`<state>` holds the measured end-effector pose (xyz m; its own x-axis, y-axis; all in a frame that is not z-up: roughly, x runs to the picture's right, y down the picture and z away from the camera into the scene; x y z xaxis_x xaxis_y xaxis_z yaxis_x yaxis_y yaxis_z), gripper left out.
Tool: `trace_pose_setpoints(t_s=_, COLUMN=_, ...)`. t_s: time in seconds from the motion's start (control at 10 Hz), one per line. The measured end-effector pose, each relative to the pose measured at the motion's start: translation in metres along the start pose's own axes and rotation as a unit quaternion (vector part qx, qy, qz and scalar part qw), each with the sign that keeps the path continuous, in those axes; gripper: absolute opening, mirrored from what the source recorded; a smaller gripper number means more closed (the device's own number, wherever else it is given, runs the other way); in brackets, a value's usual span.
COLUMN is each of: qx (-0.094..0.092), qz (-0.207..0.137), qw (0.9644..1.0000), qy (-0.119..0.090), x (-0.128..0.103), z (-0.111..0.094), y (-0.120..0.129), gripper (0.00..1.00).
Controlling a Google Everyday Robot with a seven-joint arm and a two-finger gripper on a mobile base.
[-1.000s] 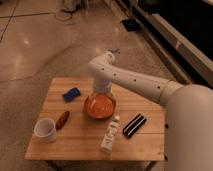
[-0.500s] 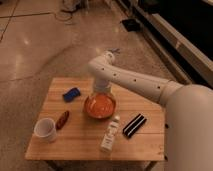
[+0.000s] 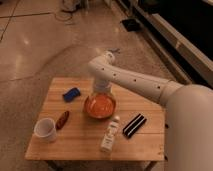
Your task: Wipe the white sponge on the table
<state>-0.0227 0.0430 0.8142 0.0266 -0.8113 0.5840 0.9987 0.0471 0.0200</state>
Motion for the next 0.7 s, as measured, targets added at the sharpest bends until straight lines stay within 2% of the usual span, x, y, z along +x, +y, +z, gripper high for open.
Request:
trace_pose_setpoints(t_s=0.6, qx=-0.001, qz=0.0, qw=1.0, qy=0.0, x=0.002, z=0.001, y=-0.001, gripper=0.8)
trace_pose_setpoints(t_s=0.7, qx=-0.007, qz=-0.001, qw=1.0, qy=0.0, x=0.012, z=0.006, y=-0.012, gripper=0.8)
